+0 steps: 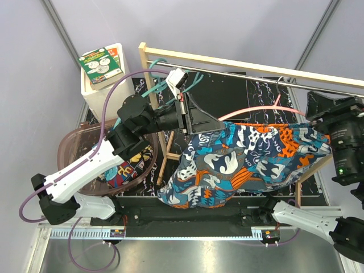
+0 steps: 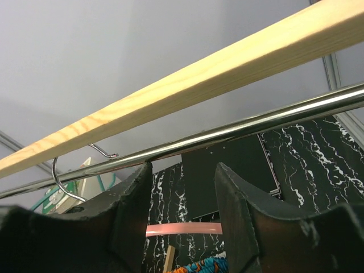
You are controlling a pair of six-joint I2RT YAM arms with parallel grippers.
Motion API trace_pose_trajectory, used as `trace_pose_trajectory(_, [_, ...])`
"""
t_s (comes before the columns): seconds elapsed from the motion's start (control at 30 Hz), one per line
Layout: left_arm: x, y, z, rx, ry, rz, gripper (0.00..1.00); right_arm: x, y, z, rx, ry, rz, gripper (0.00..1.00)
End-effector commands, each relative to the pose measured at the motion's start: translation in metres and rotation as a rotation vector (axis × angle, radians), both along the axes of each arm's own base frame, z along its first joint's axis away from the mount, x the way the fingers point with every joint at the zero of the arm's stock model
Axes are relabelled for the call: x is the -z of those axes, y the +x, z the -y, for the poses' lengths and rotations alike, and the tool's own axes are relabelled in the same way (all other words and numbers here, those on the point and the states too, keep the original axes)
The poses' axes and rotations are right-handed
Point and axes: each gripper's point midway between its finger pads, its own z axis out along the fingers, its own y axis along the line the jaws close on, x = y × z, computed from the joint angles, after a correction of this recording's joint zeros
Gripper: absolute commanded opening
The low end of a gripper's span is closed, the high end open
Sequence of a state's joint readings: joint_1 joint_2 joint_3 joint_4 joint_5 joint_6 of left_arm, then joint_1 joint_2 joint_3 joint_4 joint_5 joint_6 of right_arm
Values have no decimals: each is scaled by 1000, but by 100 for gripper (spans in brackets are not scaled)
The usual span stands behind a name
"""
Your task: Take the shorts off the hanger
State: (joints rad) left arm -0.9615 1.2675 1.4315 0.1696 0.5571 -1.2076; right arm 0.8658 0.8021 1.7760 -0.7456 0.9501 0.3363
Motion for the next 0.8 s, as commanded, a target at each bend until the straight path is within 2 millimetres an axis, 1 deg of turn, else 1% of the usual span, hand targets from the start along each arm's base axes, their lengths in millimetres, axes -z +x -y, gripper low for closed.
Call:
trace_pose_trajectory(0.0, [-75,-38,-46,32,-251,198,0,2,7,-2,34,-12,-11,55])
trace_pose_trajectory(0.07, [-76,-39,-45,54,-262,184,0,3,7,-2,35,-6,-11,55])
trace_pose_trajectory(0.1, [-80,-41,-47,63,-287,186,0,2,7,-3,30,-2,-8,55])
trace_pose_trajectory(0.17, [-77,-42,-47,98,-300,133,0,1,8,-6,23,-6,-9,54])
trace_pose_trajectory(0.23, [-82,-42,-51,114,-317,103,0,0,11,-9,19,-17,-13,55])
trace_pose_trajectory(0.27, [-82,-41,-48,124,-313,88,0,0,10,-8,21,-16,-11,55])
trace_pose_trajectory(0.3, [-86,-41,-49,134,-331,81,0,0,12,-10,21,-24,-15,55])
trace_pose_trajectory(0.37, [-95,-39,-53,149,-378,11,0,2,14,-11,25,-37,-22,54])
trace_pose_trajectory(0.47, [-102,-36,-56,124,-379,-6,0,2,13,-11,23,-33,-20,54])
trace_pose_trajectory(0.57, [-104,-37,-57,140,-379,-16,0,-1,13,-9,30,-31,-15,54])
trace_pose_trajectory(0.7, [-100,-39,-53,170,-343,-41,0,-6,12,-5,47,-39,-10,54])
trace_pose_trajectory(0.77, [-98,-43,-53,201,-335,-35,0,-9,11,-2,58,-41,-2,54])
